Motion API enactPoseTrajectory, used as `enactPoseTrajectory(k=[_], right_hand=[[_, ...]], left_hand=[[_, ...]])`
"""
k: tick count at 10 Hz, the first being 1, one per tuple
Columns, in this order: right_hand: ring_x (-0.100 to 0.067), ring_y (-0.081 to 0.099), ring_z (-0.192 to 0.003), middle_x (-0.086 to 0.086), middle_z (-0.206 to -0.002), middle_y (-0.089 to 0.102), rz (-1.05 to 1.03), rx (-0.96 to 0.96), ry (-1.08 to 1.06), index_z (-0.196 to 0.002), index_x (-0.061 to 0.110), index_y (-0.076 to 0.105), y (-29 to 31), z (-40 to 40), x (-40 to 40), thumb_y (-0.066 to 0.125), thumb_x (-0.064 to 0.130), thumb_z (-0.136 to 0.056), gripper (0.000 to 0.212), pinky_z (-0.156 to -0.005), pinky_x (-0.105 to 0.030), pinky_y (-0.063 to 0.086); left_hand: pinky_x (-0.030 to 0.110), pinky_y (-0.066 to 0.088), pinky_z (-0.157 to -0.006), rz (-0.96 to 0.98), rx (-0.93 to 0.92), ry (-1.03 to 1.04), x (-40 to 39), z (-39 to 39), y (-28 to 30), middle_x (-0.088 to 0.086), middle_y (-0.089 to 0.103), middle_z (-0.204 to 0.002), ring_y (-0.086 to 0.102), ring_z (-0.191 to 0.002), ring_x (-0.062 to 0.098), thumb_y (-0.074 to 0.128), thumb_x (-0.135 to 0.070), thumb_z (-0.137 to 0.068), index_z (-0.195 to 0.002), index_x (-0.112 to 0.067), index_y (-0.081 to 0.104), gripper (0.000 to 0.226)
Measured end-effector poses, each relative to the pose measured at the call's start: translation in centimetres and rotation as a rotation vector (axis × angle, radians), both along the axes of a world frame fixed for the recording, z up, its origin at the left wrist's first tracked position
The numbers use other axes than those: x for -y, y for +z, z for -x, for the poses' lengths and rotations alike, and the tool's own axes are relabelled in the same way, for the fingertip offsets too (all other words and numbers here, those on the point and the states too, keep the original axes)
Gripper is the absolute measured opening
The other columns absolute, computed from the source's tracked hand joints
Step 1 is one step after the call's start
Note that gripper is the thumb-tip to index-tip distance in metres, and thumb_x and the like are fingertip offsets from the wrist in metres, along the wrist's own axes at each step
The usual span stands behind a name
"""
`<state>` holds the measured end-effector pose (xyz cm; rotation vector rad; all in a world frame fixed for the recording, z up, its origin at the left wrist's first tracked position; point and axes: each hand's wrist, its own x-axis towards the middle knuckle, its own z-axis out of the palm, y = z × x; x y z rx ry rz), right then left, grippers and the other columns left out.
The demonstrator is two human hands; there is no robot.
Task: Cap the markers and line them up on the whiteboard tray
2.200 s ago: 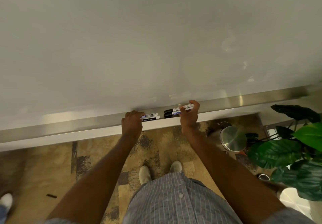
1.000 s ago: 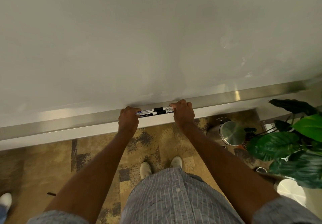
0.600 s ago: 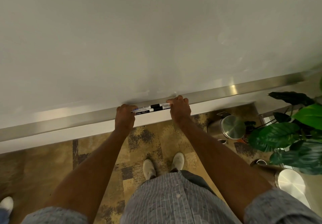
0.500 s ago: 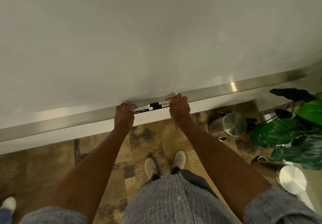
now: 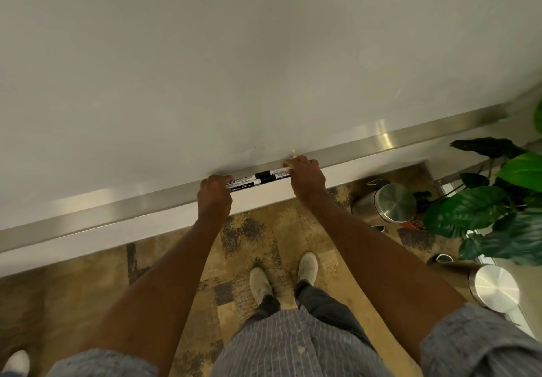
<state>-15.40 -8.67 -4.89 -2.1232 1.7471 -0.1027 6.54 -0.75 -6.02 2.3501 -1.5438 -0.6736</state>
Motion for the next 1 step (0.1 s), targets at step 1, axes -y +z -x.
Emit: enactPoseTrajectory(k=[1], right_hand=[[-0.028, 0.048, -0.134, -0.005, -0.148, 0.053, 0.057, -0.004, -0.065, -0.142, 0.019, 0.054, -0.02, 1.13, -1.16, 0.052, 0.019, -0.102, 0.04, -0.104, -0.041, 0.051]], left_hand=[[0.047, 0.044, -0.107, 0.085, 0.208, -0.056, -1.11, 0.8, -0.31, 0.008, 0.064, -0.131, 0.056, -0.124, 0.033, 0.059, -0.007, -0.091, -0.129, -0.018, 0.063, 0.04]])
